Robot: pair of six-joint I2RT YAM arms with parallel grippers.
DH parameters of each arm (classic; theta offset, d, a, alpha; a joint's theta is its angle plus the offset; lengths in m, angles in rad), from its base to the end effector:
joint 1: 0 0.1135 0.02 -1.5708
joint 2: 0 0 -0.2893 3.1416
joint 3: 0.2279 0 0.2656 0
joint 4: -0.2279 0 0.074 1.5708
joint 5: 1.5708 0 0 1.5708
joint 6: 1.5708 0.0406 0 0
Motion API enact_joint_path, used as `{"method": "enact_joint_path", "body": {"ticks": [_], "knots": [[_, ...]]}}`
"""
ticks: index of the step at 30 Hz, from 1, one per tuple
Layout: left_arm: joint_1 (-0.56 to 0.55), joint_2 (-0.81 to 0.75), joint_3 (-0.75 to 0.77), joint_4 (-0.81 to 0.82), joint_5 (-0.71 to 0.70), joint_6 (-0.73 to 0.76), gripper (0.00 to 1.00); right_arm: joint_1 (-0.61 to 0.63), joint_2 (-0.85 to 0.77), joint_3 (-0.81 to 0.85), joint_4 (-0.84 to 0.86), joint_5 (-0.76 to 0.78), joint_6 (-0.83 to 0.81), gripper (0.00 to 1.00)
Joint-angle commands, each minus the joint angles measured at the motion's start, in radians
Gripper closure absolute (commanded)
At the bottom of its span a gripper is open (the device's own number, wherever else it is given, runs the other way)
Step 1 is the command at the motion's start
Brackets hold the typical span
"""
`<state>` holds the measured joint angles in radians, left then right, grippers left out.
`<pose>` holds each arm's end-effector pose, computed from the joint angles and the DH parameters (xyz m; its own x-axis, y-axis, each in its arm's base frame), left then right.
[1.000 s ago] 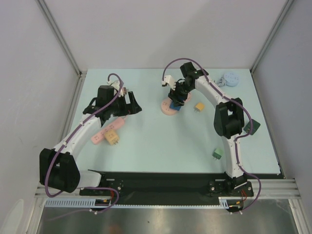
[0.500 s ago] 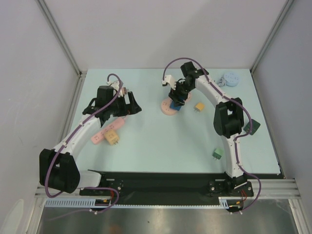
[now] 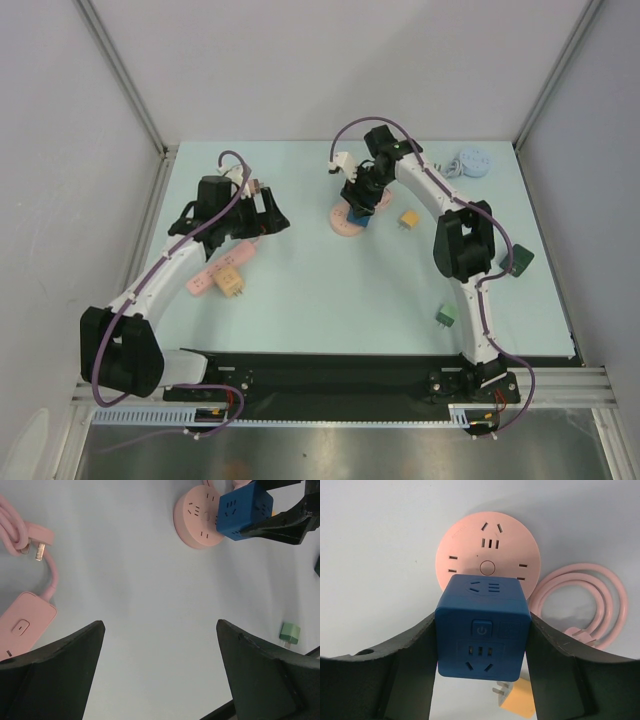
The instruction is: Insert the plug
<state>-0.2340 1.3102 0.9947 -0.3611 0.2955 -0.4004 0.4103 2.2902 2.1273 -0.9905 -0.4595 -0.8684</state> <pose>0.2872 -0.0806 0.2991 -0.7335 -0.2085 -0.6470 0.1703 0.8651 -0.4718 0.4700 0.2241 0.2475 -0.1428 -0.8082 -0.5714 -0.9773 0.2063 -0.0475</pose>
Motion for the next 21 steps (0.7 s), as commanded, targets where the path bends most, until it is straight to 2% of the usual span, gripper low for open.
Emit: {"method": "enact_joint_path", "body": {"ticks": [1, 5, 11, 14, 21], "knots": [[0.013, -0.042, -0.002, 0.028, 0.014, -0.008, 0.0, -0.001, 0.084, -0.027, 0.016, 0.059, 0.023, 1.0], [0.015, -0.043, -0.002, 0.03, 0.011, -0.008, 0.0, -0.007, 0.088, -0.047, 0.038, 0.044, 0.035, 1.0], [0.025, -0.04, -0.005, 0.036, 0.022, -0.012, 0.0, -0.007, 0.057, -0.145, 0.157, 0.027, 0.025, 1.0], [0.033, -0.039, -0.007, 0.039, 0.028, -0.017, 0.0, -0.008, 0.077, -0.168, 0.155, 0.045, 0.029, 1.0], [0.041, -0.048, -0.016, 0.056, 0.044, -0.02, 0.0, -0.039, 0.023, -0.322, 0.231, 0.013, 0.057, 1.0]]}}
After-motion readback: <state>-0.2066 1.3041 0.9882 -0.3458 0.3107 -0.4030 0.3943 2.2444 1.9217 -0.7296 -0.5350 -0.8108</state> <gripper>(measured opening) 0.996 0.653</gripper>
